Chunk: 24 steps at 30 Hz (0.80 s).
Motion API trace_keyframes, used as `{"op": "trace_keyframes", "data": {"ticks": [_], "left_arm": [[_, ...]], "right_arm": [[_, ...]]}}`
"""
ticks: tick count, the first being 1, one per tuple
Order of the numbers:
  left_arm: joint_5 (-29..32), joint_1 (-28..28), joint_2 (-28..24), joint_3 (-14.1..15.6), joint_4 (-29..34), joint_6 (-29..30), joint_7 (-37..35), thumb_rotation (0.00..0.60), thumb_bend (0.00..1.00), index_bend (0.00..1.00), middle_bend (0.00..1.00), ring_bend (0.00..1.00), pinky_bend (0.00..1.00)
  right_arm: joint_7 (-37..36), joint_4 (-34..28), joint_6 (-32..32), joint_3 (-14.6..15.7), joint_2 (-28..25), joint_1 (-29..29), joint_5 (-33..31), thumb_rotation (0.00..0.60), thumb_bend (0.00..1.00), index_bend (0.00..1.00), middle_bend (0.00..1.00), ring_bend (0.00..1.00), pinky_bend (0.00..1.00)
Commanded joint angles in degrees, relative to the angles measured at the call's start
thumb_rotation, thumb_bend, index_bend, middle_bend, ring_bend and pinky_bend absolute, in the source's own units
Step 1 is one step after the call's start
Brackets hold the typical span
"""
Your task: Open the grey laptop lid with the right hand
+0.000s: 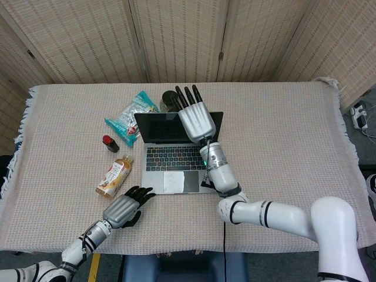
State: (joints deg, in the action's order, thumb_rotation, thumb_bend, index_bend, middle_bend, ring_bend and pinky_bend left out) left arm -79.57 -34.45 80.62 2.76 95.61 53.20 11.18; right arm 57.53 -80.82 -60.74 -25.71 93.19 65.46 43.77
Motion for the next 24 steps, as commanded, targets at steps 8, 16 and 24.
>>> {"op": "trace_keyframes", "data": {"ticks": [8,16,24], "left_arm": [[-3.88,5.46,-7.49,0.19,3.77,10.53,-4.57,0.6,0.76,0.07,0.04,0.0,0.0],[-3.26,10.81,-11.74,-1.53,3.41,19.38,-9.6,0.6,0.76,0.08,0.04,0.0,0.0],[-4.26,17.52,-13.43,-1.85,0.72,29.04,-13.55,0.6,0.76,0.1,0.04,0.0,0.0]], "right_arm": [[-12.63,-32.62,-9.35,13.05,-25.44,-20.4,14.05,0.6,0.54,0.0,0.0,0.0,0.0],[-28.09,-33.49,-15.92,23.3,-34.37,-33.81,30.78,0.6,0.54,0.0,0.0,0.0,0.0],[-44.32,-23.11,-25.4,30.36,-34.72,-45.95,42.12,0.6,0.54,0.0,0.0,0.0,0.0]]}}
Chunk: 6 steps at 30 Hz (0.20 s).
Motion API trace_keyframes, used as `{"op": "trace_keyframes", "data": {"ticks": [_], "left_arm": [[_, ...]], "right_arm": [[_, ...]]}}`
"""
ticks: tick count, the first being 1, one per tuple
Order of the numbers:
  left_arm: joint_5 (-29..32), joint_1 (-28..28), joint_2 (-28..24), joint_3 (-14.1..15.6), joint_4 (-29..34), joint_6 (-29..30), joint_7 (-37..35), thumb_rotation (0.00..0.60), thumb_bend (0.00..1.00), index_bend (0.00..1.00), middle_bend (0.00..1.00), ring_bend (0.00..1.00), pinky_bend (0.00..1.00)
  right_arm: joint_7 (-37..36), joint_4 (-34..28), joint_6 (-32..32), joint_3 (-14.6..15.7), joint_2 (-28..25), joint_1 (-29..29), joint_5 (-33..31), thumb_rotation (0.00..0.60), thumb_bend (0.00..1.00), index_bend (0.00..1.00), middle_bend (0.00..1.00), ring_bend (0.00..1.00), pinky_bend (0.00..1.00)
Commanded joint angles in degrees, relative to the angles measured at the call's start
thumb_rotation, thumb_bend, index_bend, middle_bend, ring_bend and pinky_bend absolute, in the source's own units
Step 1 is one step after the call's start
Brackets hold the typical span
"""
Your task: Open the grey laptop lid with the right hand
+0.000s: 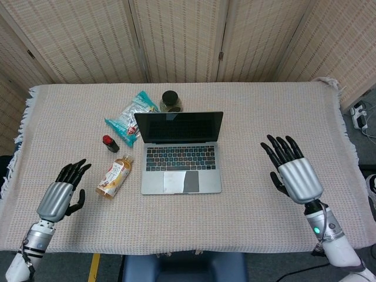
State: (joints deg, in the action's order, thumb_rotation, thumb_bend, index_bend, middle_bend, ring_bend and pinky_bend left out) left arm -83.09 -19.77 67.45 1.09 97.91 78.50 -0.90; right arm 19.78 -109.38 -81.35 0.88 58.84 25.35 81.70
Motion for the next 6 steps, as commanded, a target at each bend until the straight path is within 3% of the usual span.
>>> {"op": "trace_keyframes", "data": {"ticks": [1,6], "left_arm": [[-1.19,3.56,-0.06,-0.01,-2.08,4.74,-1.59,0.6,0.76,0.1,0.04,0.0,0.0],[-3.06,7.14,0.48,1.19,-3.69,8.88,0.5,0.6,0.76,0.11,0.05,0.0,0.0]], "right_arm": [[-7.84,6.65,-5.37,4.19,-0.04,-6.93,4.34,0.6,0.54,0.0,0.0,0.0,0.0],[-15.14,13.38,-9.06,5.61,2.75,-12.21,6.24,0.6,0.54,0.0,0.0,0.0,0.0]]}}
